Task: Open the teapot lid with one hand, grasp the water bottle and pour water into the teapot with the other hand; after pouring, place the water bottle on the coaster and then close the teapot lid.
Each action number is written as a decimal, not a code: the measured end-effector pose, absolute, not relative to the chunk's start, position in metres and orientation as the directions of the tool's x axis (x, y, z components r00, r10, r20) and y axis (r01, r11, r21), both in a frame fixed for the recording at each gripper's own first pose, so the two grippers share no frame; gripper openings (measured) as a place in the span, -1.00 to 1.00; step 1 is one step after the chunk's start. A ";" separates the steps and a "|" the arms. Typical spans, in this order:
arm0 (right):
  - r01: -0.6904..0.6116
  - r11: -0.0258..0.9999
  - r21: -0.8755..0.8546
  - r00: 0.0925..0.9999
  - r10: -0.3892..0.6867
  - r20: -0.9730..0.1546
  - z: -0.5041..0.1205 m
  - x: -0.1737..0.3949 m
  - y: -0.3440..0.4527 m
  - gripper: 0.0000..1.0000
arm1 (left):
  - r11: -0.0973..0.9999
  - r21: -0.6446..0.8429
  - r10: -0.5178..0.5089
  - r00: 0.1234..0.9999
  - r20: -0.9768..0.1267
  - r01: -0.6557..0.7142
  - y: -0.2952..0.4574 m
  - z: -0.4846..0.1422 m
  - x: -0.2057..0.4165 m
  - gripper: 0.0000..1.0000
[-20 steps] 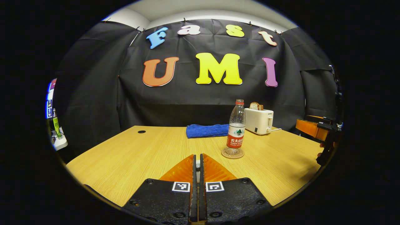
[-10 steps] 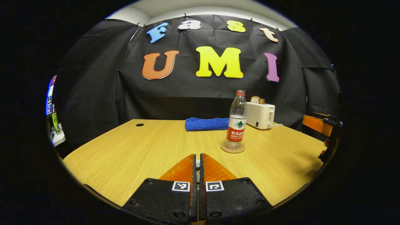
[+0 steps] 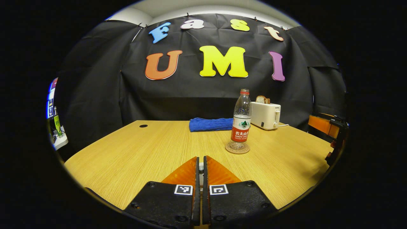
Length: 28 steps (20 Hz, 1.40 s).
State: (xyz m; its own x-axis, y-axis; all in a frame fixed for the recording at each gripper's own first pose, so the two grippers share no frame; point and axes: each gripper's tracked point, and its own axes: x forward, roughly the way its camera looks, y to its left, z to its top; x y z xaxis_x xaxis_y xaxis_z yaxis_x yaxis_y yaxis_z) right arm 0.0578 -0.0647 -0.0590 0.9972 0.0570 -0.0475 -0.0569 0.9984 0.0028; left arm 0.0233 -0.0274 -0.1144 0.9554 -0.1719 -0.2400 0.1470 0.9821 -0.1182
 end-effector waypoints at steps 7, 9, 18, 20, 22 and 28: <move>-0.056 0.998 0.012 0.998 0.056 -0.039 -0.056 0.052 -0.066 0.91 | 0.987 -0.102 -0.150 0.955 -0.256 0.128 -0.026 -0.115 0.023 -0.86; -0.054 0.998 0.011 0.998 0.055 -0.034 -0.054 0.050 -0.066 0.91 | 0.985 -0.112 -0.158 0.954 -0.256 0.133 -0.027 -0.116 0.022 -0.69; -0.051 0.998 0.029 0.999 0.051 0.000 -0.040 0.042 -0.059 0.91 | 0.996 -0.042 -0.080 0.994 -0.073 0.077 -0.023 -0.038 0.022 0.98; -0.050 0.997 0.064 0.999 0.049 0.017 -0.034 0.041 -0.055 0.86 | 0.995 -0.066 -0.070 0.998 -0.007 0.070 -0.028 -0.012 0.023 0.98; -0.052 0.994 0.092 0.999 0.051 0.021 -0.031 0.040 -0.050 0.96 | 0.992 -0.097 -0.077 0.997 0.021 0.078 -0.038 0.005 0.021 0.97; -0.060 0.998 0.036 0.998 0.059 0.039 -0.009 0.028 -0.040 0.96 | 0.990 -0.126 -0.067 0.997 0.025 0.070 -0.047 0.023 0.012 0.97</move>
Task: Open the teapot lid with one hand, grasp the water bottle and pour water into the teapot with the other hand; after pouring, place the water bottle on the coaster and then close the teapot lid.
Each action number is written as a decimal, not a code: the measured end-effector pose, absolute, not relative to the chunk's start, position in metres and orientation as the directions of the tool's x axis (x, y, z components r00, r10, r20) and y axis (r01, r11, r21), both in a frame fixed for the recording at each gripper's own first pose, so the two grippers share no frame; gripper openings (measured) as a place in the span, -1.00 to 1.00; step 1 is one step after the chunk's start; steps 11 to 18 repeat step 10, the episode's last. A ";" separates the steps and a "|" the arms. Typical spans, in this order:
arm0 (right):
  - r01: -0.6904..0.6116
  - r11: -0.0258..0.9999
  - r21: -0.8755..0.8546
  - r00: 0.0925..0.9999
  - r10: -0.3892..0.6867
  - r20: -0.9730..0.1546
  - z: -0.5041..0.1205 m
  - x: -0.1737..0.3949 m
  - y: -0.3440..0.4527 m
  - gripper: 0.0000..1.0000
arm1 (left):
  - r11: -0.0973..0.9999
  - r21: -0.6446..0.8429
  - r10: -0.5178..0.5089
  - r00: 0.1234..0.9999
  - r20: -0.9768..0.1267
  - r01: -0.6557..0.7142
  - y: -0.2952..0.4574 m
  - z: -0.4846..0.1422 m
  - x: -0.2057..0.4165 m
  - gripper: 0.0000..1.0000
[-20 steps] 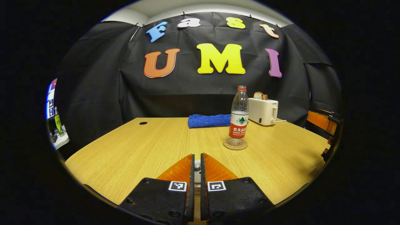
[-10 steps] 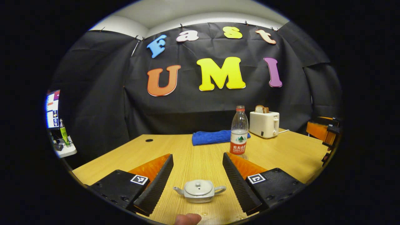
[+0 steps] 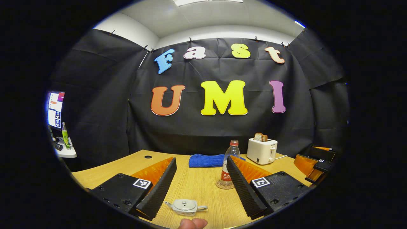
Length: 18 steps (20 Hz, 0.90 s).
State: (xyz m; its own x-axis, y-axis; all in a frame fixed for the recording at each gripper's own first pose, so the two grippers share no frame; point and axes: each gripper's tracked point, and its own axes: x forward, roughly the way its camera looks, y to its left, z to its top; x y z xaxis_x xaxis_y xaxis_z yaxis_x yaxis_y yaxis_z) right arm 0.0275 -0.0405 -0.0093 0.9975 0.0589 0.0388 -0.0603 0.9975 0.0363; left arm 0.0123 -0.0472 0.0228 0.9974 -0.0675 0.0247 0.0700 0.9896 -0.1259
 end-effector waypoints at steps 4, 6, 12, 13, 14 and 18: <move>-0.036 0.999 0.010 0.998 0.035 0.050 0.001 0.018 -0.038 0.91 | 0.989 -0.129 -0.064 0.998 0.014 0.066 -0.050 0.021 0.008 0.97; -0.031 0.999 0.019 0.999 0.031 0.041 0.001 0.017 -0.034 0.91 | 0.987 -0.141 -0.081 0.997 0.011 0.082 -0.058 0.021 0.008 0.98; -0.019 1.000 0.021 0.999 0.019 0.029 0.008 0.016 -0.026 0.91 | 0.990 -0.114 -0.077 0.996 0.043 0.082 -0.057 0.030 0.004 0.97; -0.019 1.000 0.021 0.999 0.019 0.029 0.008 0.016 -0.026 0.91 | 0.990 -0.114 -0.077 0.996 0.043 0.082 -0.057 0.030 0.004 0.97; -0.019 1.000 0.021 0.999 0.019 0.029 0.008 0.016 -0.026 0.91 | 0.990 -0.114 -0.077 0.996 0.043 0.082 -0.057 0.030 0.004 0.97; -0.019 1.000 0.021 0.999 0.019 0.029 0.008 0.016 -0.026 0.91 | 0.990 -0.114 -0.077 0.996 0.043 0.082 -0.057 0.030 0.004 0.97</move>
